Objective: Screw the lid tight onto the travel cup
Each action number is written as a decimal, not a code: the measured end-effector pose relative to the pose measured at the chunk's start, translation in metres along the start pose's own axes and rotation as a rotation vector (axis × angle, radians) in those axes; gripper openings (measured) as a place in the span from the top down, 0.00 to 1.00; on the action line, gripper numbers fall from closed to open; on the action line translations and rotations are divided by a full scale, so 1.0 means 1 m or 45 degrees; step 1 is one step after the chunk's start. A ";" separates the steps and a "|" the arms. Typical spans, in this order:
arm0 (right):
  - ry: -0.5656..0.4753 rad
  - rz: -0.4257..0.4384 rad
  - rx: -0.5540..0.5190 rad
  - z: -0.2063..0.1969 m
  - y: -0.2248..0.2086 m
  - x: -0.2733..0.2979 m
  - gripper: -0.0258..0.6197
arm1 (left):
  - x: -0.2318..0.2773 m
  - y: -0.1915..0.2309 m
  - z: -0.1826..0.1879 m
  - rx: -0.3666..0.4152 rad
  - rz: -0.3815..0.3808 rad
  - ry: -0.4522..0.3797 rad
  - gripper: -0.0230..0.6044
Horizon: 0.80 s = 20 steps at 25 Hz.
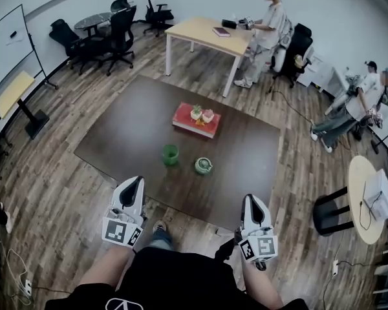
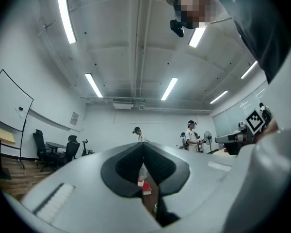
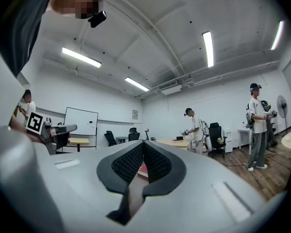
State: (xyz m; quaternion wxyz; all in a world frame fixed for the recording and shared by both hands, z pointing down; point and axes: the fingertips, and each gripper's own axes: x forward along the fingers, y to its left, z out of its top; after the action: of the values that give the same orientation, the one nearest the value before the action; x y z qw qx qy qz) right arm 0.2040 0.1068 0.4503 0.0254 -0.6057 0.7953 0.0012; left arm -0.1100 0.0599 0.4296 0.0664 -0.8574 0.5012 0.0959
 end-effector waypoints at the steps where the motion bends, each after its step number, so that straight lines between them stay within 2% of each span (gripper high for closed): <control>1: 0.002 -0.019 -0.010 0.001 0.000 0.015 0.95 | 0.014 0.012 -0.003 -0.007 -0.012 0.004 0.96; 6: 0.027 -0.111 -0.051 0.003 -0.001 0.077 0.95 | 0.071 0.054 -0.020 -0.043 -0.111 0.030 0.96; 11: 0.030 -0.140 -0.088 0.003 0.000 0.119 0.95 | 0.107 0.083 -0.038 -0.081 -0.147 0.031 0.96; 15: 0.041 -0.140 -0.066 0.001 -0.010 0.136 0.95 | 0.127 0.085 -0.044 -0.091 -0.149 0.040 0.96; 20: 0.055 -0.076 -0.037 -0.003 -0.019 0.153 0.95 | 0.145 0.074 -0.048 -0.083 -0.140 0.047 0.96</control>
State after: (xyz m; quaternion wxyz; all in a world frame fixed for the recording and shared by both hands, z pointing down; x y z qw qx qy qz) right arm 0.1815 -0.0458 0.4476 -0.0007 -0.6295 0.7770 -0.0012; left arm -0.1005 -0.1090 0.4415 0.0343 -0.8870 0.4511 0.0925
